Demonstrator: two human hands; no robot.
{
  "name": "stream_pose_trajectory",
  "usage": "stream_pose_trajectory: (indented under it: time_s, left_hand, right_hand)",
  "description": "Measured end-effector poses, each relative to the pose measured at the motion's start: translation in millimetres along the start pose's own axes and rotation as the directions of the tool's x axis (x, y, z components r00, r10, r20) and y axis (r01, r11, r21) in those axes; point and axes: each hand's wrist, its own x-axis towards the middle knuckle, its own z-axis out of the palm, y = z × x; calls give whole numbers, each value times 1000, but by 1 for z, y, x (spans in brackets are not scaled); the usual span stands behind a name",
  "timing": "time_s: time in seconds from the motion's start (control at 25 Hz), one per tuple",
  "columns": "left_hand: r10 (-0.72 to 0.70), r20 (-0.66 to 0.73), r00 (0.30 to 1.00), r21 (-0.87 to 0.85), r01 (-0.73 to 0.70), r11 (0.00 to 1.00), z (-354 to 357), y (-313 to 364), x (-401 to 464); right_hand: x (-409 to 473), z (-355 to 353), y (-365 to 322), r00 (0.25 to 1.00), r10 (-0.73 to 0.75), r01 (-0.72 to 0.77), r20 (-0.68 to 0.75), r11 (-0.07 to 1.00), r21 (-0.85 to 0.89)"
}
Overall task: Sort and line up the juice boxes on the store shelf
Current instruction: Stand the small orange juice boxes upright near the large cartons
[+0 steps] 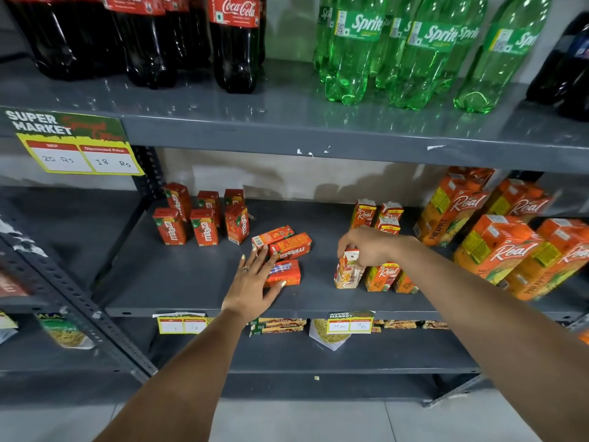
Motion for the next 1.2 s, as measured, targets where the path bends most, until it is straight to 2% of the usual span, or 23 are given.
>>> stream_pose_trajectory:
  time_s: [0.2,0.36,0.44,0.52,0.64,0.88,1.08,1.2]
  left_hand:
    - [-3,7,1000,8,3,1000,0,0,0]
    - [1,2,1000,-3,-1,1000,-1,0,-1]
    - [0,-4,1000,-6,0,1000,0,0,-1]
    - [-2,0,1000,-2,2,1000,-1,0,-1]
    - [0,-3,1000,-4,0,1000,-1,1,-1]
    - [4,-13,1000,-4,-4,1000,-1,0,-2]
    - [4,-15,1000,-4,-5,1000,-1,1,-2]
    - [-1,-10,1000,-6,1,1000,-1,1,-2]
  right_hand:
    - [2,3,1,994,84,-84,-76,996,5]
    - [3,9,1,975,98,-136,-201,973,-185]
    - [4,9,6,980,96,-128,-172,974,-187]
    - [2,6,11,995,78,-85,-56,987,-138]
    - [-2,4,17,999,-4,13,48,979,-201]
    - [-3,5,20,998,-46,38,-43,985,-167]
    - [-2,5,15,997,41,-46,-60,995,-89]
    - [0,6,14,993,76,-85,-89,991,-101]
